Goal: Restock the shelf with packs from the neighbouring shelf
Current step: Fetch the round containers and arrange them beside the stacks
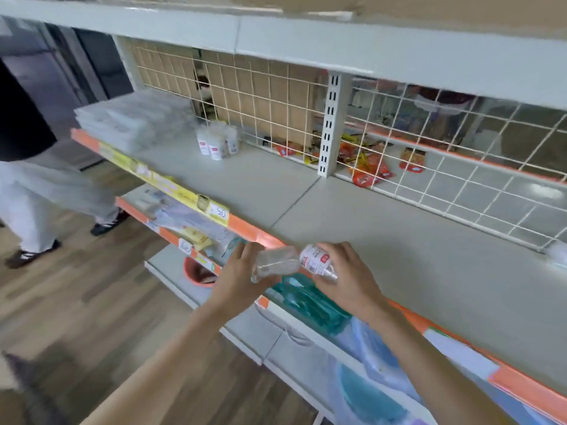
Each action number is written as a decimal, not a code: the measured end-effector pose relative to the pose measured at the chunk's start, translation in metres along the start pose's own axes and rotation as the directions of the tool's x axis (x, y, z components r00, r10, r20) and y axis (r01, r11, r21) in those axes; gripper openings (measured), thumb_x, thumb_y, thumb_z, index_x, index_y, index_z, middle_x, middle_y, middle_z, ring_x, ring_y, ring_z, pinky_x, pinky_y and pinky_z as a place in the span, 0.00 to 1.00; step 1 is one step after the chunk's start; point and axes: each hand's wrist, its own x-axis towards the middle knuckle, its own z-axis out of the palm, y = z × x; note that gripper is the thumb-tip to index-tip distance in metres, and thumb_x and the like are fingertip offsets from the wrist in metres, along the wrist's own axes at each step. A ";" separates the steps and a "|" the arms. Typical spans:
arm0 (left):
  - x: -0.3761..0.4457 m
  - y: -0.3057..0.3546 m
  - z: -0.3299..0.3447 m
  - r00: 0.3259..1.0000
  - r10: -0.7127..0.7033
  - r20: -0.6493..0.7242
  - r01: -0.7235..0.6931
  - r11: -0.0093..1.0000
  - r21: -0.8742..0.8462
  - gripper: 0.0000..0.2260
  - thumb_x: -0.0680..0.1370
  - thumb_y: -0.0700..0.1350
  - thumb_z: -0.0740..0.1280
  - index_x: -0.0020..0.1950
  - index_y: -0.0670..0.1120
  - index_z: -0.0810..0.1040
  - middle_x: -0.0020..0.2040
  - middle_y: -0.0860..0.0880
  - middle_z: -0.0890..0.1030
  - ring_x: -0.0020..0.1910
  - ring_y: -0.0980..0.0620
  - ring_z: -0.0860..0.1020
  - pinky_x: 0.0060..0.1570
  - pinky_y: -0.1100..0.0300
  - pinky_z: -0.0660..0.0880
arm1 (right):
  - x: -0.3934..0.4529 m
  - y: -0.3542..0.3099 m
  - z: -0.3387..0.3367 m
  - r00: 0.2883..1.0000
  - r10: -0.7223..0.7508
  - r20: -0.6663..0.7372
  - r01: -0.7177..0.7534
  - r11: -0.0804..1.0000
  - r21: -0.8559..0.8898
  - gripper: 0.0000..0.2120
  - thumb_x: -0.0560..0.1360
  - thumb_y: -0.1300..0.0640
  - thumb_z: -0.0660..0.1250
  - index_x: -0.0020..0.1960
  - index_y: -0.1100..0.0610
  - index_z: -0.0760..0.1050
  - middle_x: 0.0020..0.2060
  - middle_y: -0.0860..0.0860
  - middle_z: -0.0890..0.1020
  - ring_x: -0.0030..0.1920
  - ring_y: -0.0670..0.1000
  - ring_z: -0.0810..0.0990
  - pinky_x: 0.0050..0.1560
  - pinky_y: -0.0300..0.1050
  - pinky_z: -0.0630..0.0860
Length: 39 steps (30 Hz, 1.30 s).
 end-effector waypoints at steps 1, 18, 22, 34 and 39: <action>-0.001 -0.017 -0.013 1.000 -0.019 -0.001 0.019 1.000 0.013 0.23 0.69 0.49 0.75 0.58 0.43 0.72 0.51 0.48 0.72 0.47 0.47 0.74 0.45 0.61 0.64 | 0.008 -0.013 0.013 1.000 -0.014 0.006 0.014 1.000 0.001 0.26 0.68 0.55 0.70 0.65 0.52 0.69 0.53 0.51 0.71 0.55 0.53 0.73 0.52 0.45 0.71; 0.046 -0.195 -0.116 0.983 -0.176 -0.061 0.176 0.984 -0.008 0.24 0.69 0.55 0.73 0.59 0.46 0.70 0.51 0.52 0.71 0.46 0.50 0.73 0.45 0.55 0.73 | 0.161 -0.132 0.147 0.996 -0.073 0.058 0.070 0.996 0.048 0.22 0.68 0.58 0.70 0.59 0.60 0.68 0.53 0.53 0.72 0.52 0.54 0.73 0.41 0.40 0.64; 0.099 -0.225 -0.133 0.981 -0.190 -0.039 0.191 0.981 0.025 0.23 0.71 0.55 0.71 0.59 0.46 0.69 0.53 0.51 0.70 0.48 0.49 0.73 0.45 0.53 0.73 | 0.220 -0.134 0.172 1.000 -0.029 -0.008 0.029 0.997 0.070 0.22 0.66 0.59 0.72 0.57 0.61 0.70 0.52 0.54 0.74 0.51 0.56 0.73 0.42 0.40 0.63; 0.225 -0.284 -0.152 0.999 -0.044 -0.026 0.045 0.998 0.037 0.25 0.70 0.52 0.73 0.62 0.44 0.70 0.55 0.48 0.71 0.49 0.48 0.73 0.48 0.60 0.69 | 0.323 -0.133 0.207 0.993 0.114 -0.010 -0.113 0.988 0.102 0.23 0.66 0.58 0.72 0.58 0.59 0.69 0.49 0.53 0.72 0.49 0.54 0.72 0.44 0.41 0.65; 0.277 -0.294 -0.137 0.989 0.068 0.133 -0.073 0.997 0.026 0.25 0.70 0.49 0.73 0.63 0.44 0.70 0.55 0.45 0.72 0.48 0.43 0.75 0.46 0.57 0.70 | 0.331 -0.122 0.190 0.963 0.251 -0.101 -0.250 0.968 0.022 0.24 0.66 0.59 0.72 0.60 0.59 0.70 0.50 0.54 0.70 0.49 0.57 0.74 0.43 0.42 0.67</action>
